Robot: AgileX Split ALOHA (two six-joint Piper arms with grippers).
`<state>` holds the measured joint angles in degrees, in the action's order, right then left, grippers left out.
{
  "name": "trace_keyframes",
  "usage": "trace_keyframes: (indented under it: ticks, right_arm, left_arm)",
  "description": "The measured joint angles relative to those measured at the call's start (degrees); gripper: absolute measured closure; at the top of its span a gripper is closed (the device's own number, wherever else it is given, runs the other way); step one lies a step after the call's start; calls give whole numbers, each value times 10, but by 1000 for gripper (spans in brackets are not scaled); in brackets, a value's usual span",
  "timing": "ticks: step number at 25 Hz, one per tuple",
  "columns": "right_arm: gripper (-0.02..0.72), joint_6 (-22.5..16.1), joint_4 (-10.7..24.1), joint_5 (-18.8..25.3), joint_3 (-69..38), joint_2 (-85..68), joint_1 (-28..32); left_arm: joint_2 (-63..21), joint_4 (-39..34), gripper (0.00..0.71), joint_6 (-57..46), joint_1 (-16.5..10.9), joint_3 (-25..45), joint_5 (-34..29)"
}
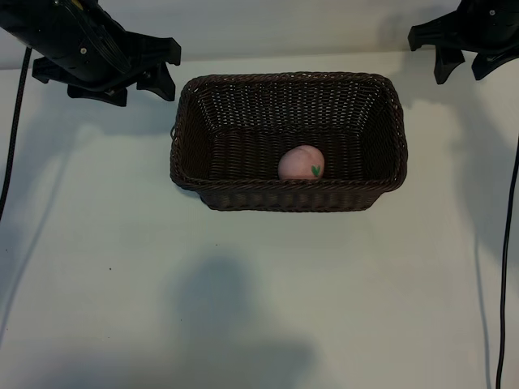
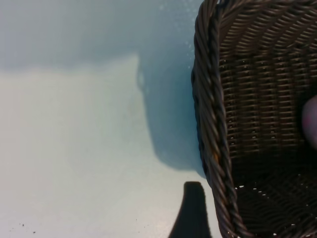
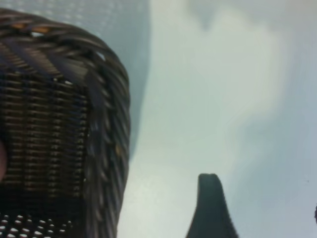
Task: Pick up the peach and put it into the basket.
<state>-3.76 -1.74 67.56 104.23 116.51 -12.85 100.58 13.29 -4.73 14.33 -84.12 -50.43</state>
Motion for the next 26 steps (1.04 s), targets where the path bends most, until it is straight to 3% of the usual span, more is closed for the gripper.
trace_keyframes:
  ticks: [7,26]
  right_arm:
    - [217,8,-24,0,0,0,0]
    - [218,9,-27,10,0,0,0]
  left_arm:
    - [0,0,132,0,0,0,0]
    - [0,0,132,0,0,0,0]
